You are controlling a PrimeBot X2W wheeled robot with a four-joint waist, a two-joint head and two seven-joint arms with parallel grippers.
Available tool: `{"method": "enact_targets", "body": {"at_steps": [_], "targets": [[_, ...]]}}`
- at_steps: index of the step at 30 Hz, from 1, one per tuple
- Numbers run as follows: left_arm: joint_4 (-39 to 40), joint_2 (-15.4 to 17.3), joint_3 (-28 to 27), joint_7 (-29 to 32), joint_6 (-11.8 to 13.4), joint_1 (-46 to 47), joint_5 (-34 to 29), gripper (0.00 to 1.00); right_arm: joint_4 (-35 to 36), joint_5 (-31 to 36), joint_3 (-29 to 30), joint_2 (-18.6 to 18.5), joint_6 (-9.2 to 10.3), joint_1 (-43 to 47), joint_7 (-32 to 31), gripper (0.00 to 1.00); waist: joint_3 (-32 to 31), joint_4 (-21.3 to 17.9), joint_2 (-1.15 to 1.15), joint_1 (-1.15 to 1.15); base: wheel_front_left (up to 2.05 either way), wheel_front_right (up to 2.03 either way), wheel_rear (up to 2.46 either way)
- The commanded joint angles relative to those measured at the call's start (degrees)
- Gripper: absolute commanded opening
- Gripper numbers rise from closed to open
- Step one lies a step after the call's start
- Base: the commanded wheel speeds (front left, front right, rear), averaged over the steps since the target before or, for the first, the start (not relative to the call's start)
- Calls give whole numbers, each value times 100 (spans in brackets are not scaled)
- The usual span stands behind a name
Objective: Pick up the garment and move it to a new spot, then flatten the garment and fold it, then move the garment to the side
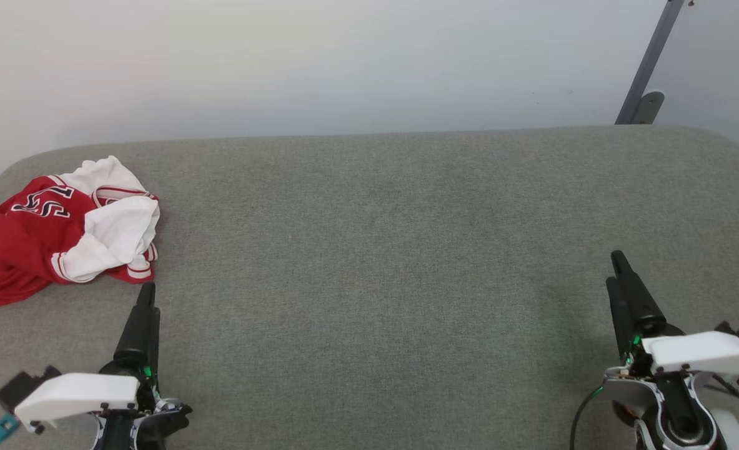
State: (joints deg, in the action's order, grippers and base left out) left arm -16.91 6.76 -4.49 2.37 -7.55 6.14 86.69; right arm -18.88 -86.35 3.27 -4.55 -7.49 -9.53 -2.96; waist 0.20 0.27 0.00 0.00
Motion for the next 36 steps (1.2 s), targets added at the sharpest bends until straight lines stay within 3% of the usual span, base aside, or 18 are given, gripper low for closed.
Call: {"method": "enact_targets", "body": {"at_steps": [1, 4, 5, 6, 23, 36], "targets": [[69, 95, 31, -38, 2, 225, -135, 100, 64, 94, -43, -63, -1, -214, 49, 100, 0, 1, 0, 0, 0, 0, 0], [17, 212, 104, -128, 2, 279, -508, 100, -6, 443, -196, -165, -1, -311, 158, 100, 3, 11, 0, 0, 0, 0, 0], [81, 375, 130, -387, 7, 314, -2195, 100, -325, 1927, -398, -316, -1, -632, 447, 100, 32, 49, 0, 0, 0, 0, 0], [94, 383, 137, -408, 7, 320, -2340, 100, -349, 2072, -390, -319, -1, -660, 470, 100, 36, 52, 0, 0, 0, 0, 0], [-15, 582, 305, -750, 7, 381, -4182, 100, -599, 4745, -298, -327, -1, -921, 804, 100, 35, 74, 0, 0, 0, 0, 0], [-130, 699, 437, -959, 7, 405, -5059, 100, -862, 5946, -254, -300, 0, -1094, 969, 100, 12, 98, 0, 0, 0, 0, 0]]}}
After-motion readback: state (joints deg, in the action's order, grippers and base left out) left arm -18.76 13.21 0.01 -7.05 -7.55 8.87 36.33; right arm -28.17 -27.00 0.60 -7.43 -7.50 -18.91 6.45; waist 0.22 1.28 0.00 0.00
